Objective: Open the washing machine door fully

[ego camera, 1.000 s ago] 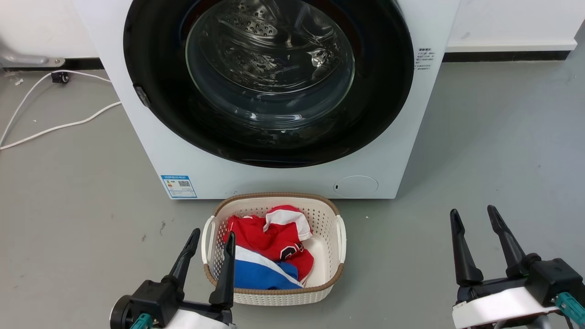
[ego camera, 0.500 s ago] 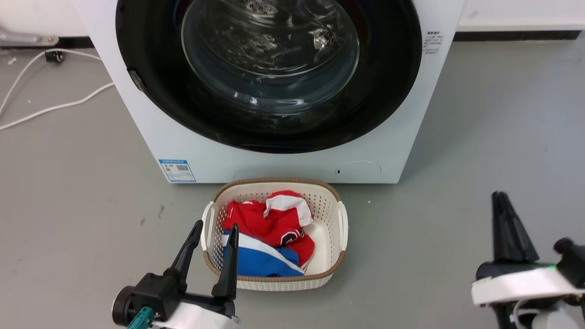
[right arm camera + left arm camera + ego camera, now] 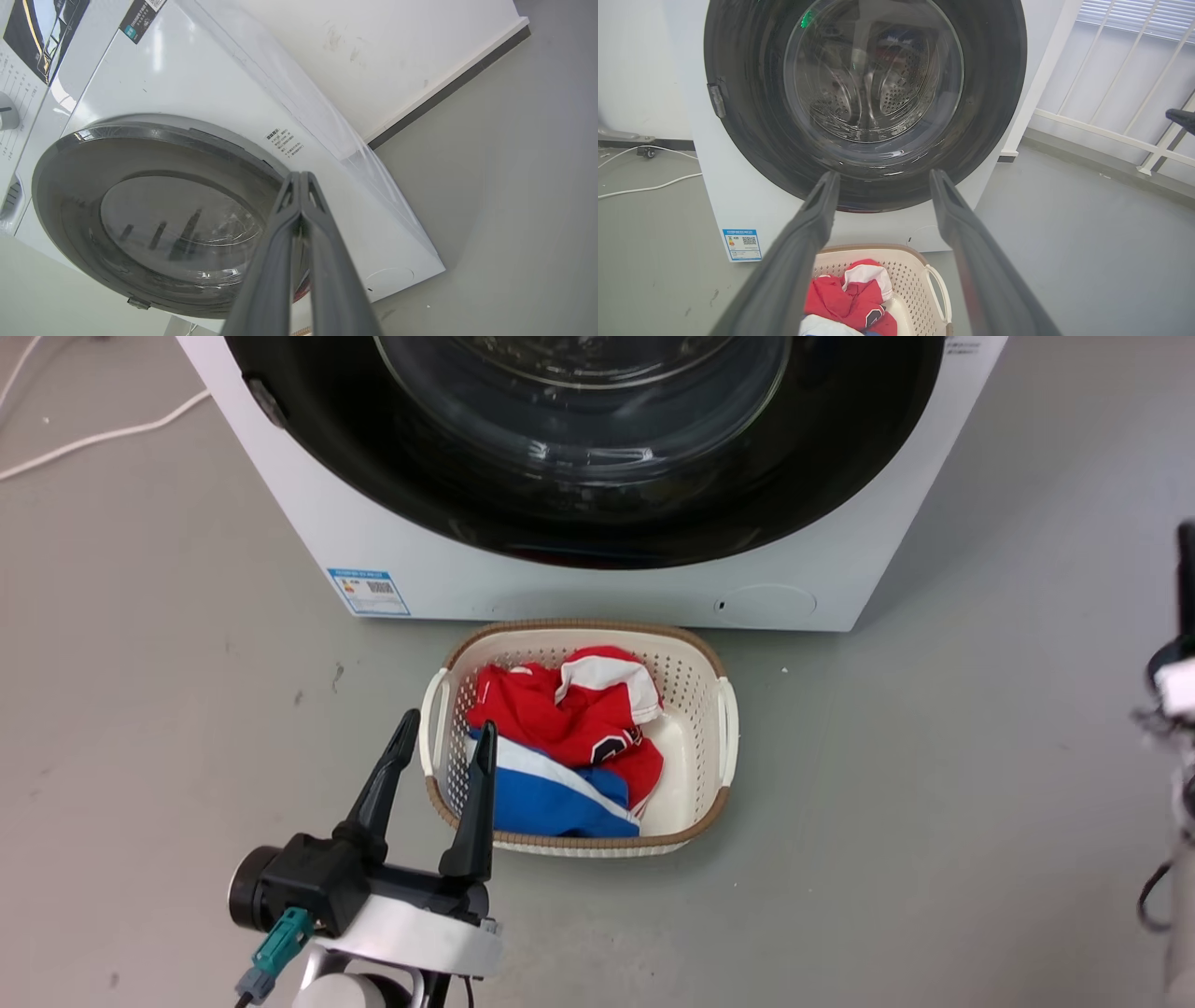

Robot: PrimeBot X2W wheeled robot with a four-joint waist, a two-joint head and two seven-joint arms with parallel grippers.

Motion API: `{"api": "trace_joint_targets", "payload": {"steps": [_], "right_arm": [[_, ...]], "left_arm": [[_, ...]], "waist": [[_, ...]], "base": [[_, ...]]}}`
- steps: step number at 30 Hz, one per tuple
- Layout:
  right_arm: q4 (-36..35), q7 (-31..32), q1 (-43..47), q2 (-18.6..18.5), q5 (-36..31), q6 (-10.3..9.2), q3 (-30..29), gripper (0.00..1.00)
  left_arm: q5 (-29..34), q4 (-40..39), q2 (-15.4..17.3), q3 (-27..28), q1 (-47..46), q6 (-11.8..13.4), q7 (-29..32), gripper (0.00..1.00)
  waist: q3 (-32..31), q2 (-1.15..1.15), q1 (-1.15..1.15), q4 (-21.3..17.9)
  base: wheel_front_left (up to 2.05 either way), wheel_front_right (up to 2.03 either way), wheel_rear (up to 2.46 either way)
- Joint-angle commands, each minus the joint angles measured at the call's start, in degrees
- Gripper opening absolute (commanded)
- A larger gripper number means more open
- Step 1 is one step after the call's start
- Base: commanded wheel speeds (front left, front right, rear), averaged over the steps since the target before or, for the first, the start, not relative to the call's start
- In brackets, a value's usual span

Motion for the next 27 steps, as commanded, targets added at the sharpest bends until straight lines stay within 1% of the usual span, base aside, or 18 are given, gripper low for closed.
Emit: {"api": "trace_joint_targets", "payload": {"steps": [1,5,8,9,11,19,23,27], "right_arm": [[0.5,2.8,-3.8,-1.5,2.1,-0.01,-0.7,0.0],[2.3,10.2,-12.4,-4.2,5.6,-0.01,-1.2,0.0],[4.5,15.7,-18.9,-5.5,7.1,-0.02,-1.1,0.0],[6.3,19.0,-23.4,-6.0,7.6,-0.02,-1.2,0.0],[7.6,22.1,-27.6,-6.6,7.7,-0.02,-1.3,0.0],[14.8,32.3,-42.2,-8.3,3.6,-0.02,-1.2,0.0],[17.7,36.5,-47.5,-8.3,1.4,-0.01,-0.9,0.0],[20.4,40.1,-50.6,-8.9,-0.8,-0.02,-0.8,0.0]], "left_arm": [[0.0,-0.4,0.0,-0.2,-1.2,-0.1,-0.2,1.0],[0.7,-0.5,0.0,-0.4,-2.5,-0.2,-0.2,1.0],[1.1,-0.4,0.0,-0.7,-3.5,-0.3,-0.2,1.0],[1.2,-0.5,-0.1,-0.9,-4.1,-0.3,-0.2,1.0],[1.1,-0.7,-0.1,-1.1,-4.8,-0.3,-0.2,1.0],[0.4,-1.2,0.0,-2.4,-7.0,-0.4,-0.2,1.0],[0.0,-1.7,-0.1,-2.8,-7.7,-0.4,-0.2,1.0],[-0.2,-2.1,-0.1,-3.1,-8.0,-0.4,-0.2,1.0]], "waist": [[1.7,0.0,0.0,0.8],[3.8,0.0,0.0,1.4],[5.5,0.0,0.0,1.9],[6.5,0.0,0.0,2.4],[7.6,0.0,0.0,2.9],[11.8,0.0,0.0,5.6],[13.2,0.0,0.0,6.9],[14.1,0.0,0.0,8.1]], "base": [[0.0,0.0,0.0],[0.0,0.0,0.0],[0.0,0.0,0.0],[0.0,0.0,0.0],[0.0,0.0,0.0],[0.0,0.0,0.0],[0.0,0.0,0.0],[0.0,0.0,0.0]]}}
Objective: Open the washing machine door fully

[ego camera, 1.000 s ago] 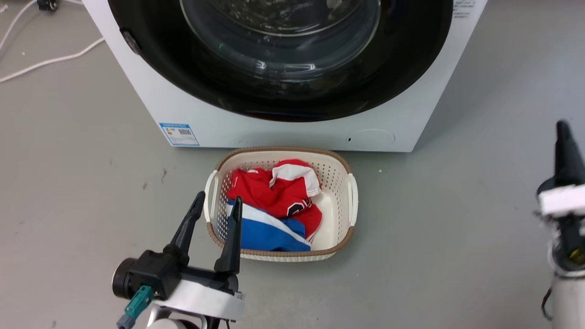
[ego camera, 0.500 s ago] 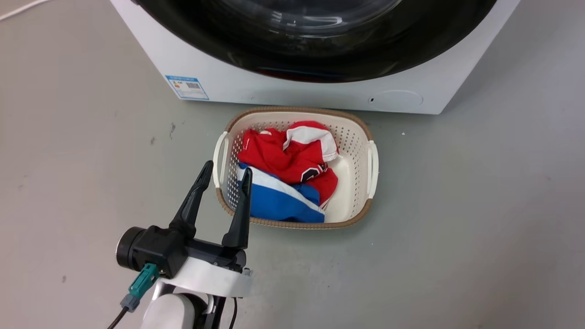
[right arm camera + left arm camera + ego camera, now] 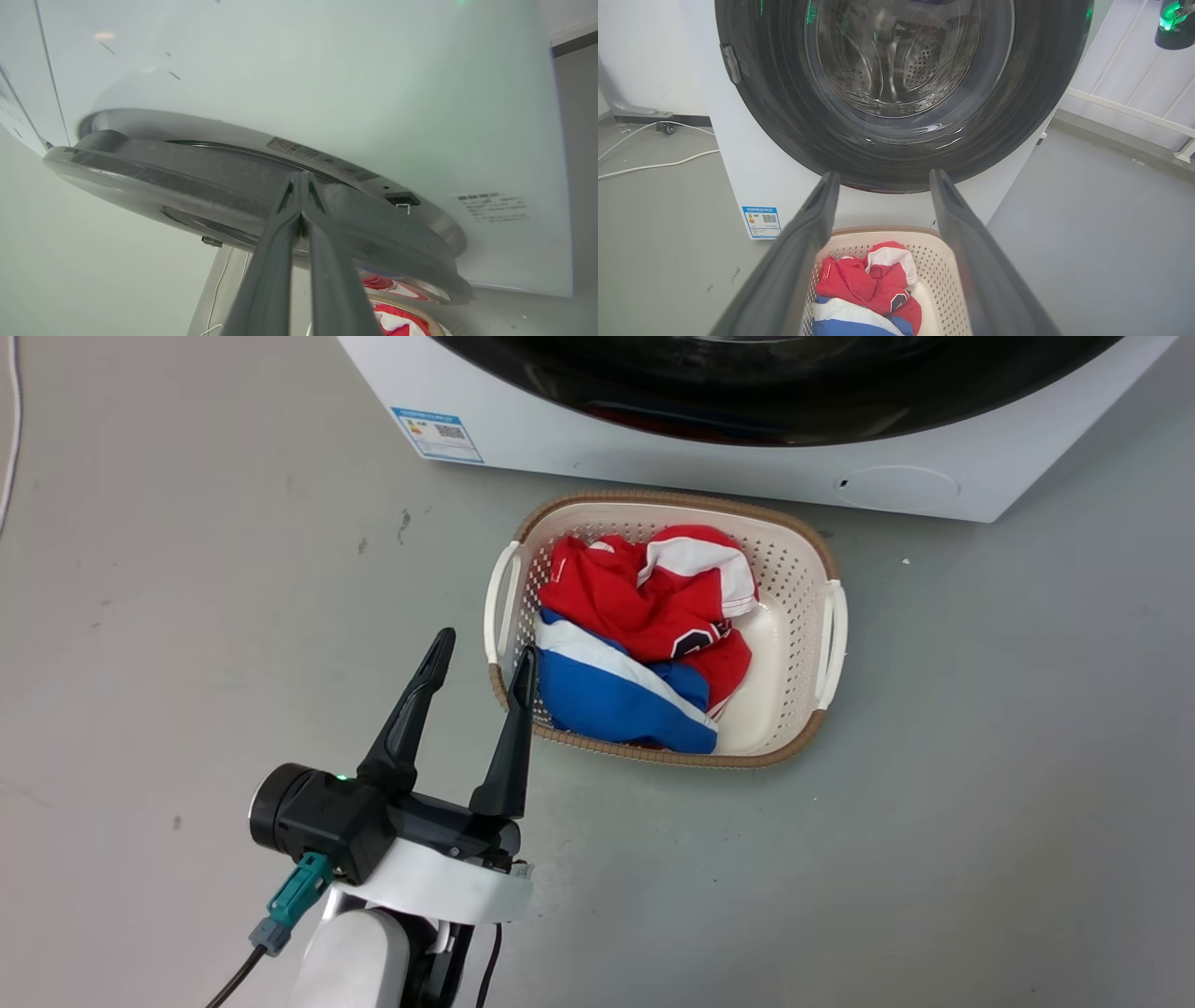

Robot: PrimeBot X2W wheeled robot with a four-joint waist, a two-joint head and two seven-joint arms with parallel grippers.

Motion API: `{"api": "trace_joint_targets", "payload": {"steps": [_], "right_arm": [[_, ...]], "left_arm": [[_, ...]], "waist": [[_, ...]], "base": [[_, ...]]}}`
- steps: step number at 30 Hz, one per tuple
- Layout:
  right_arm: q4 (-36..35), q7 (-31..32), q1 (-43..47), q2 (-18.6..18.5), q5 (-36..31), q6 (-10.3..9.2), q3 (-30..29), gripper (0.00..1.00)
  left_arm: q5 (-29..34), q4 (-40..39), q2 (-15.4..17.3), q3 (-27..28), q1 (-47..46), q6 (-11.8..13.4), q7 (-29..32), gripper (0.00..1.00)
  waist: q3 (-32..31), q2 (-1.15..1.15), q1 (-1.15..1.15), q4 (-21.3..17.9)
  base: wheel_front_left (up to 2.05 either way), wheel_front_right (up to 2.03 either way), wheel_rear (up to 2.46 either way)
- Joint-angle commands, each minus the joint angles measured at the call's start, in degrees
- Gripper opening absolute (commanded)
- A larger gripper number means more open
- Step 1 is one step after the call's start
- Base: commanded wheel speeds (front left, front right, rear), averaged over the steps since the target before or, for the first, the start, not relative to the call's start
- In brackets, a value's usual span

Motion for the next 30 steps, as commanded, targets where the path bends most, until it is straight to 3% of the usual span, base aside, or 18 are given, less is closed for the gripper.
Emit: {"api": "trace_joint_targets", "payload": {"steps": [1,16,23,30], "right_arm": [[1.2,1.3,-1.6,-0.6,-1.2,-0.02,0.0,0.0],[7.9,9.3,-5.6,1.0,-6.5,-0.01,-3.8,0.0],[6.0,11.9,-3.9,1.3,-6.8,-0.01,-5.2,0.0],[3.3,15.1,1.0,4.1,-6.2,-0.01,-5.5,0.0]], "left_arm": [[-0.3,-0.3,-0.1,-0.1,-0.8,0.0,-0.2,1.0],[-1.0,-0.6,-0.1,-1.4,-1.8,0.6,-0.2,1.0],[-1.0,-0.4,-0.1,-1.5,-1.3,0.9,-0.2,1.0],[-0.7,0.7,-0.1,-1.0,0.1,0.9,-0.2,1.0]], "waist": [[0.8,0.0,-0.01,1.0],[2.2,0.0,-0.01,3.0],[1.7,0.0,-0.01,2.7],[-1.4,0.0,-0.01,1.8]], "base": [[0.0,0.0,0.0],[0.0,0.0,0.0],[0.0,0.0,0.0],[0.0,0.0,0.0]]}}
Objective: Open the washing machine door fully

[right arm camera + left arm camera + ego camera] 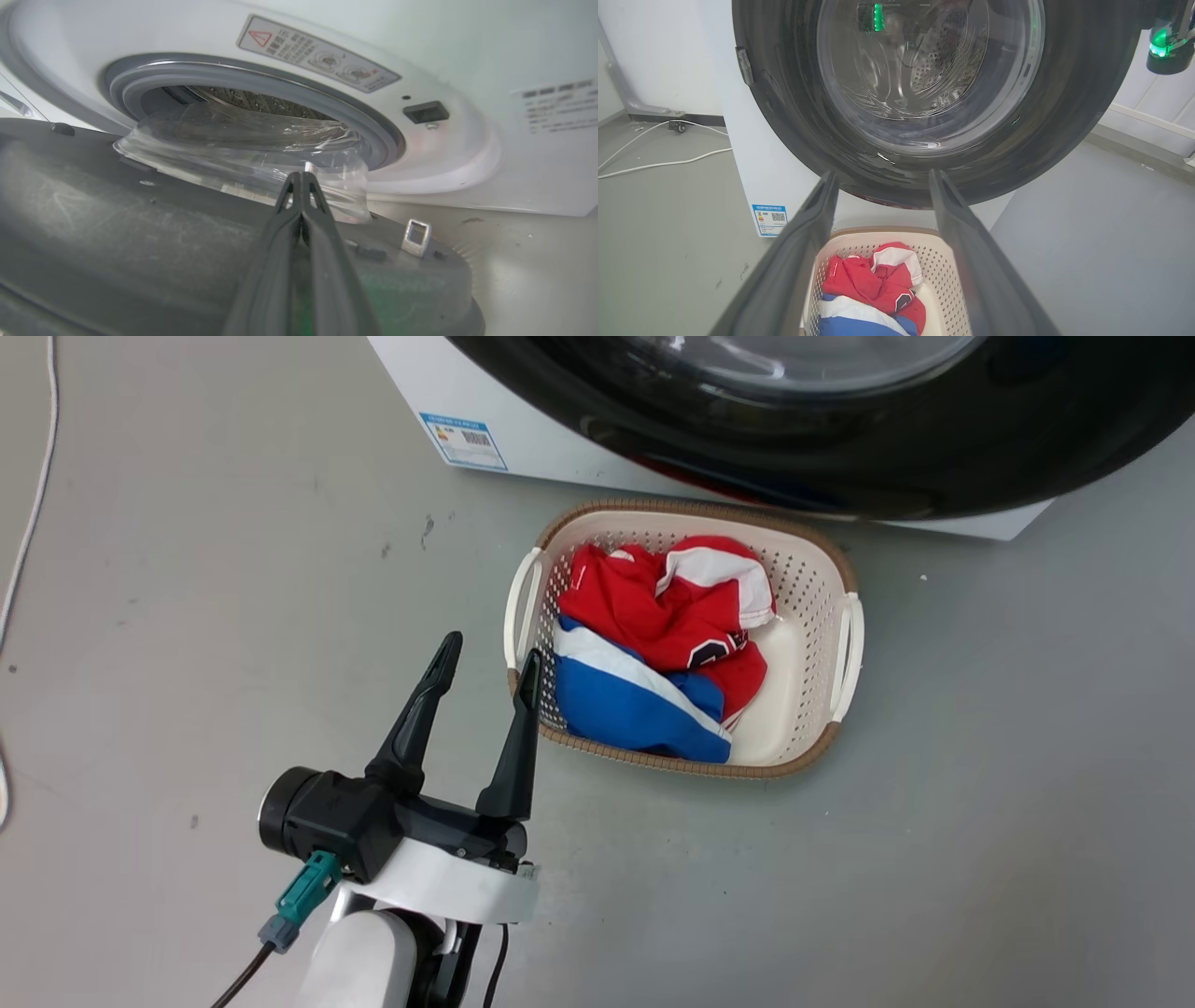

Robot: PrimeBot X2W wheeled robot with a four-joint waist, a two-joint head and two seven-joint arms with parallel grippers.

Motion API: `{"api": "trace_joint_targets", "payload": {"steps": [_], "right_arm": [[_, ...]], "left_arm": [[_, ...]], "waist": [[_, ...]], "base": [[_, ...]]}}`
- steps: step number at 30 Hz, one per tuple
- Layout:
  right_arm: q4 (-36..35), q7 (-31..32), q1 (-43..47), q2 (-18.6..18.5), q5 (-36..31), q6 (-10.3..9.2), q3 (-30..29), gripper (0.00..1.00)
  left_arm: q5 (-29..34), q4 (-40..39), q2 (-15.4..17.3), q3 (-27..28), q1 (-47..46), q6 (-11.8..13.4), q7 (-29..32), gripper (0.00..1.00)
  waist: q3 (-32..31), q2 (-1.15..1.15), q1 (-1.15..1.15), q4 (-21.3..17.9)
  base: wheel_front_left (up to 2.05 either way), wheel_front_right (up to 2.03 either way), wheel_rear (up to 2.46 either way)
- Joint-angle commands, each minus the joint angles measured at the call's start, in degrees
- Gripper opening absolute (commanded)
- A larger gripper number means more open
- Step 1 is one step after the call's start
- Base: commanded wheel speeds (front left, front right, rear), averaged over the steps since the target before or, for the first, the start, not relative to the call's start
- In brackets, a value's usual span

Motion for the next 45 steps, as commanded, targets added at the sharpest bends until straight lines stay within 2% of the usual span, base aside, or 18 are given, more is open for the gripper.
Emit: {"api": "trace_joint_targets", "payload": {"steps": [1,7,21,27,34,45], "right_arm": [[-0.5,0.8,2.0,1.2,0.7,0.0,0.3,0.0],[-2.9,2.6,6.9,3.2,2.1,0.0,0.4,0.0],[-10.8,7.4,25.2,8.1,8.6,0.0,3.2,0.0],[-13.9,8.8,32.4,9.1,12.0,0.0,5.3,0.0],[-16.0,8.6,39.6,9.8,18.1,0.0,11.0,0.0],[-17.8,2.1,47.0,9.8,29.0,0.0,22.8,0.0]], "left_arm": [[0.1,0.2,-0.1,0.1,0.7,0.0,-0.2,1.0],[0.1,0.9,-0.1,0.4,2.4,-0.1,-0.2,1.0],[0.6,1.5,-0.1,1.9,9.2,-0.3,-0.2,1.0],[1.0,1.5,-0.1,2.5,12.3,-0.3,-0.2,1.0],[1.5,1.8,-0.1,2.8,15.0,-0.4,-0.2,1.0],[2.4,1.7,0.0,2.0,17.2,-0.7,-0.2,1.0]], "waist": [[-1.2,0.0,0.0,-0.3],[-4.7,0.0,0.0,-0.6],[-16.1,0.0,0.0,-0.4],[-20.3,0.0,0.0,-0.1],[-23.7,0.0,0.0,0.3],[-26.5,0.0,0.0,2.2]], "base": [[0.0,0.0,0.0],[0.0,0.0,0.0],[0.0,0.0,0.0],[0.0,0.0,0.0],[0.0,0.0,0.0],[0.0,0.0,0.0]]}}
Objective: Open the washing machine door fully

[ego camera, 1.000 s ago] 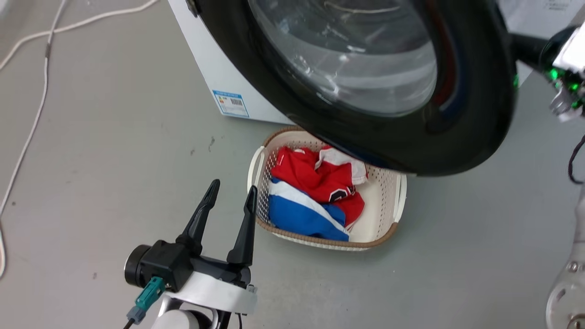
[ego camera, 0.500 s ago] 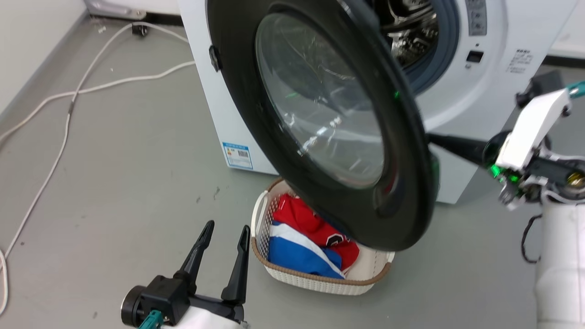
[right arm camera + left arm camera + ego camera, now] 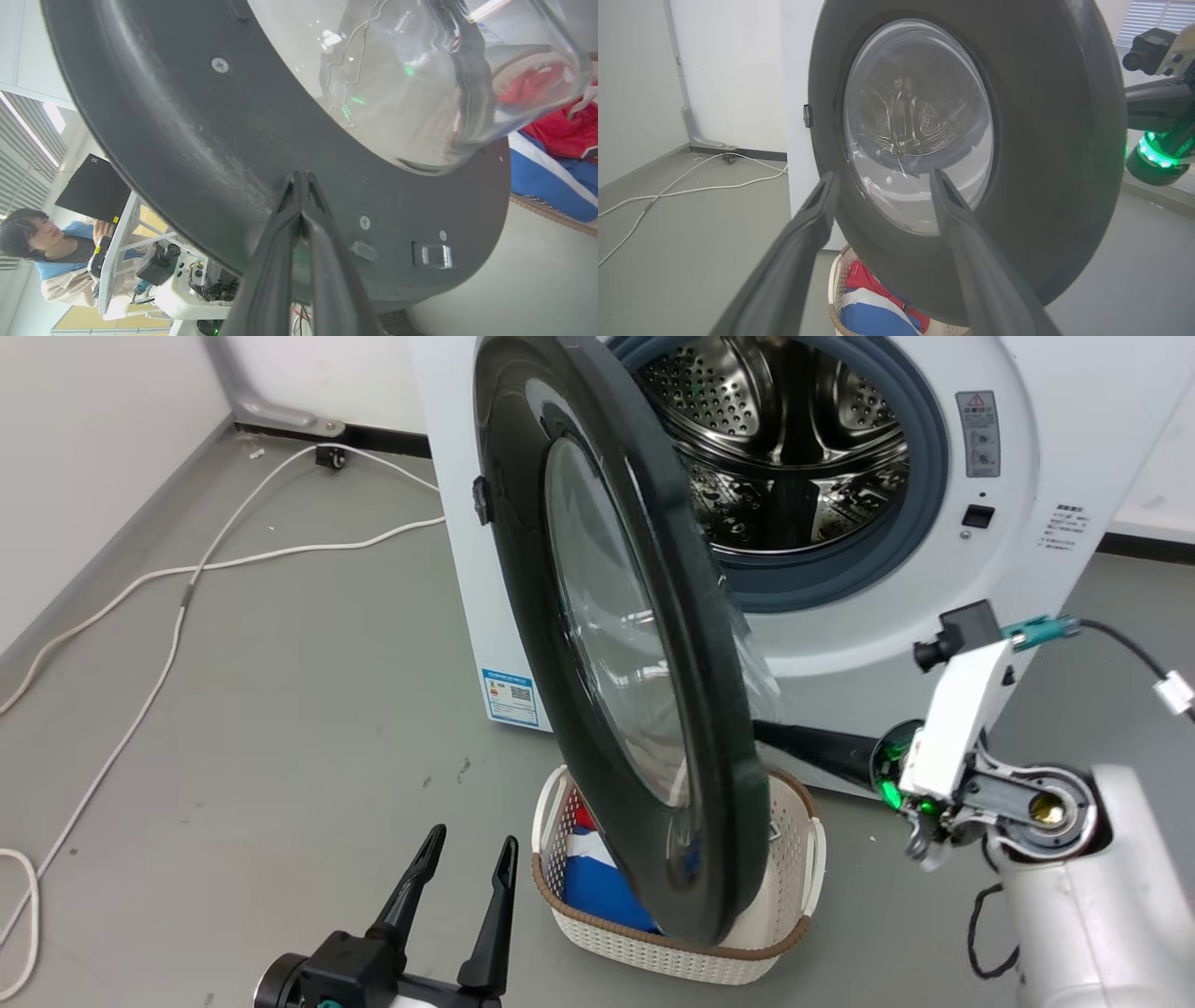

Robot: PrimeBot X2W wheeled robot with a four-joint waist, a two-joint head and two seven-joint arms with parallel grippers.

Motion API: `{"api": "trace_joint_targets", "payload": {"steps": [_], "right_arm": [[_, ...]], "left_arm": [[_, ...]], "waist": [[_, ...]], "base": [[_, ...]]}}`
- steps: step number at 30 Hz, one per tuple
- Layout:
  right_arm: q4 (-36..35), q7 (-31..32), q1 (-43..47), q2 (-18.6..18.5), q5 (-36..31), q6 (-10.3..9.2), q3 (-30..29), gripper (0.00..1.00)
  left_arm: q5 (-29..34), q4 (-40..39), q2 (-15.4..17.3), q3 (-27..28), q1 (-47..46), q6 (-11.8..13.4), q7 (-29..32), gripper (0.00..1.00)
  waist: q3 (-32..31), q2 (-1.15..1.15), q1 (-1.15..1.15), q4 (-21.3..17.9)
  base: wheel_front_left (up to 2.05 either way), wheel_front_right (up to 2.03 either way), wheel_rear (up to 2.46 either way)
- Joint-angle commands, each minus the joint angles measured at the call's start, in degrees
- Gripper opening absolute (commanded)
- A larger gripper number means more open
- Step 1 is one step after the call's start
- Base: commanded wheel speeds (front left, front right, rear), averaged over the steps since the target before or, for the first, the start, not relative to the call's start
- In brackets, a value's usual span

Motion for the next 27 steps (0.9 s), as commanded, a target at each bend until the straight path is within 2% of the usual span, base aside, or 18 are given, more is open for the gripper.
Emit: {"api": "trace_joint_targets", "payload": {"steps": [1,15,27], "right_arm": [[-0.4,-1.0,1.4,0.5,1.3,0.0,2.0,0.0],[0.6,-7.0,3.2,0.5,6.9,0.0,11.3,0.0],[-0.8,-9.3,3.4,-0.4,5.7,0.0,9.5,0.0]], "left_arm": [[0.3,-0.1,0.0,0.1,0.7,-0.2,-0.2,1.0],[0.7,-0.1,0.0,1.1,0.9,-0.3,-0.2,1.0],[0.2,-0.1,0.0,2.0,0.2,-0.2,-0.2,1.0]], "waist": [[-0.2,0.0,0.01,0.5],[-0.5,0.0,0.01,3.9],[-0.7,0.0,0.01,3.3]], "base": [[0.0,0.0,0.0],[0.0,0.0,0.0],[0.0,0.0,0.0]]}}
